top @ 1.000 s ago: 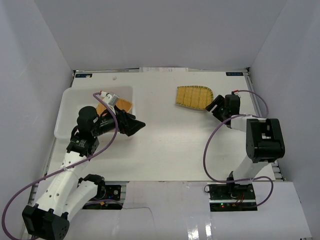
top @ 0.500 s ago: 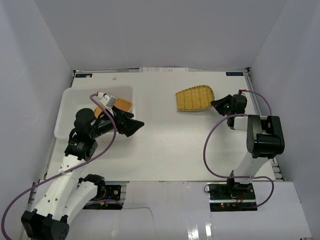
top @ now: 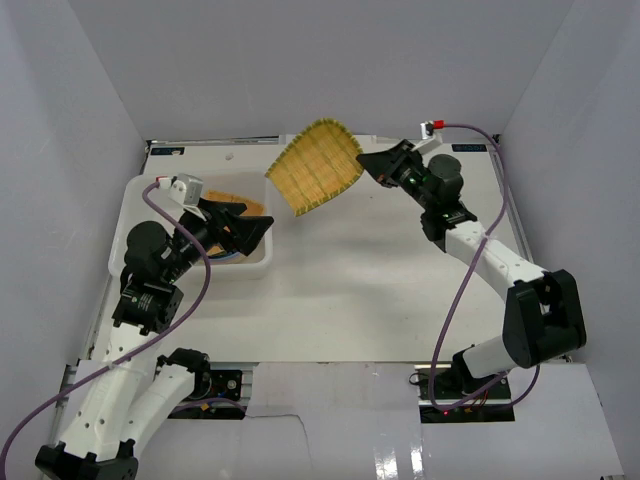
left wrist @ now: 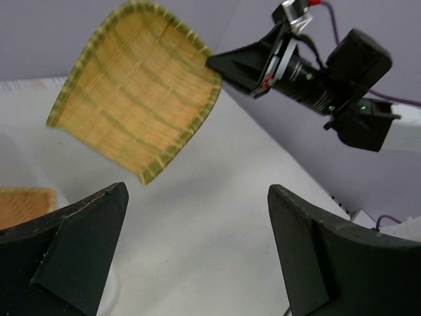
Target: Place the plates into the plastic bin on the countertop
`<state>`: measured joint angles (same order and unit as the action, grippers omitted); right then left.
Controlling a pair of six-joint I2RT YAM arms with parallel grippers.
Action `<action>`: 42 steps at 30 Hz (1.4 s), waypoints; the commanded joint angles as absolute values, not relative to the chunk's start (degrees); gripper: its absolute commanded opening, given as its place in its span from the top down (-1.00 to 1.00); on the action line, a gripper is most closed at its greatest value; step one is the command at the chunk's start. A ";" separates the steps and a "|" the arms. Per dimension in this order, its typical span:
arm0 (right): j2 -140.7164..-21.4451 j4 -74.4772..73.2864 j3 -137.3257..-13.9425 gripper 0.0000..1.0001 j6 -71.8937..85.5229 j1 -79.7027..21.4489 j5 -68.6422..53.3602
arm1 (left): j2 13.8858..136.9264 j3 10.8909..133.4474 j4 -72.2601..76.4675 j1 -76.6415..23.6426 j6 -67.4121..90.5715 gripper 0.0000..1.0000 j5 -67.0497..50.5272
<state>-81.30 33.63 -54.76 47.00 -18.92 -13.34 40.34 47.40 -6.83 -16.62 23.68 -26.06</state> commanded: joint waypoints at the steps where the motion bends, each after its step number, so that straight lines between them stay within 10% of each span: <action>1: -87.16 34.01 -63.09 0.84 48.07 -25.98 -12.31 | 37.36 52.38 -5.10 -16.79 24.78 -0.96 -20.76; 22: -126.56 3.08 -110.13 0.80 40.69 -49.57 5.62 | 35.86 52.65 -9.23 -16.70 23.82 -0.96 -13.71; 36: -117.71 9.14 -105.12 -0.99 37.27 -50.01 2.82 | 37.26 56.69 -16.25 -16.70 23.64 -0.96 -5.37; 42: -103.40 14.50 -90.73 -0.80 33.15 -50.01 3.77 | 36.92 58.36 -18.81 -16.70 23.73 -0.96 -3.34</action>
<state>-112.75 8.10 -95.39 36.71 -50.11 2.98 37.45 56.10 -16.64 -16.62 24.01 -5.65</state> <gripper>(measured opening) 0.900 0.979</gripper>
